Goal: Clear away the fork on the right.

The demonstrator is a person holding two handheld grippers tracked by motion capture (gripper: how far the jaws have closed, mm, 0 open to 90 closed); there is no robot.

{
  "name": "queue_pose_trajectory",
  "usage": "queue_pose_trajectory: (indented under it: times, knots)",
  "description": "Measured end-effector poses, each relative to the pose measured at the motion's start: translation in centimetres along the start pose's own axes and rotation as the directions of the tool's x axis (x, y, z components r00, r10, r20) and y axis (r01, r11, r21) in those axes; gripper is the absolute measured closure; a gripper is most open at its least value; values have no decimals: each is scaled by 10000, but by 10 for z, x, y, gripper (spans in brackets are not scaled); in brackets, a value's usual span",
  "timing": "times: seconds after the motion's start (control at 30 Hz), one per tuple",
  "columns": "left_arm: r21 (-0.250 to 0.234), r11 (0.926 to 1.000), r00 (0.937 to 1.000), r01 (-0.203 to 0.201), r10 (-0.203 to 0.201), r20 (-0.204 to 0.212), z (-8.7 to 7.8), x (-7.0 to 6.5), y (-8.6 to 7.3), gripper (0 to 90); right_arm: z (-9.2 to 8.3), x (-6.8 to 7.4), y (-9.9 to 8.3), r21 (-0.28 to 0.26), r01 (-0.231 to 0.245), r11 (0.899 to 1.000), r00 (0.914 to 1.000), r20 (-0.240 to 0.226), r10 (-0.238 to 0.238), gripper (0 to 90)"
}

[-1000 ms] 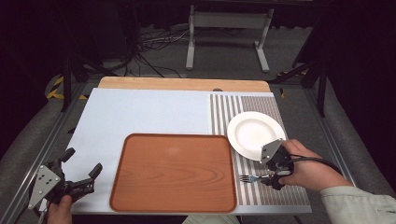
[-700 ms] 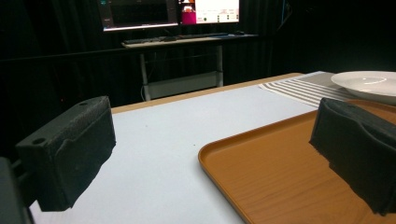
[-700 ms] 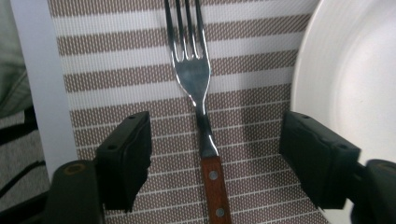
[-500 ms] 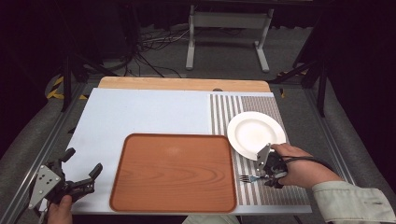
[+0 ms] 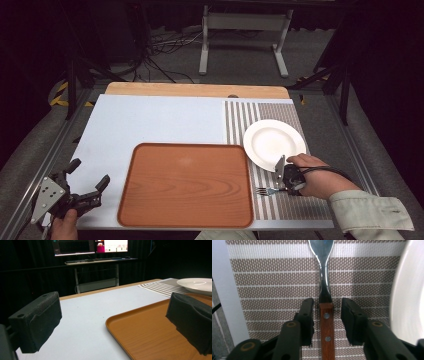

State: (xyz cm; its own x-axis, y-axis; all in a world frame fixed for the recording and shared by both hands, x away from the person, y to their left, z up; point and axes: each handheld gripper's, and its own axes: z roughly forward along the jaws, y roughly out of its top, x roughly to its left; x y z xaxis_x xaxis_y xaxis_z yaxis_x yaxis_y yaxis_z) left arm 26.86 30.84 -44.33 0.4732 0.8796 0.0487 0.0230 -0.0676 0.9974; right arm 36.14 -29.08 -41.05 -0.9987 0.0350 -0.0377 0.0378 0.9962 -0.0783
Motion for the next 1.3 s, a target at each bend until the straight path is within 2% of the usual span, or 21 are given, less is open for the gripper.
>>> queue_pose_trajectory:
  times: [0.2, 0.37, 0.47, 0.6, 0.77, 1.0, 1.3]
  knots:
    - [-8, 10000, 10000, 5, -5, 5, 0, 0, 0, 8, 1, -1, 1, 171, 76, 9998, 9999, -96, -74, 762]
    - [-18, 10000, 10000, 44, -44, -5, 0, 0, 0, 8, 3, -1, 2, 221, 25, 9998, 9999, -133, -22, 771]
    - [-20, 10000, 10000, 18, -18, -1, 0, 0, 0, 8, 3, -1, 3, 318, 200, 9993, 9997, -119, -196, 776]
    - [-26, 10000, 10000, 18, -18, -5, 0, 0, 0, 8, 3, -1, 3, 289, 208, 9994, 9998, -70, -206, 783]
    - [-3, 10000, 10000, -5, 5, -4, 0, 0, 0, 8, -3, 1, 4, 80, 89, 9999, 9999, 105, -90, 785]
    - [-7, 10000, 10000, 31, -31, -18, 0, 0, 0, 9, -24, 2, 5, -439, -149, 9989, 9989, 435, 168, 785]
    - [3, 10000, 10000, 20, -20, -34, 0, 1, 0, 9, -42, 2, 12, -965, -283, 9949, 9976, 596, 342, 784]
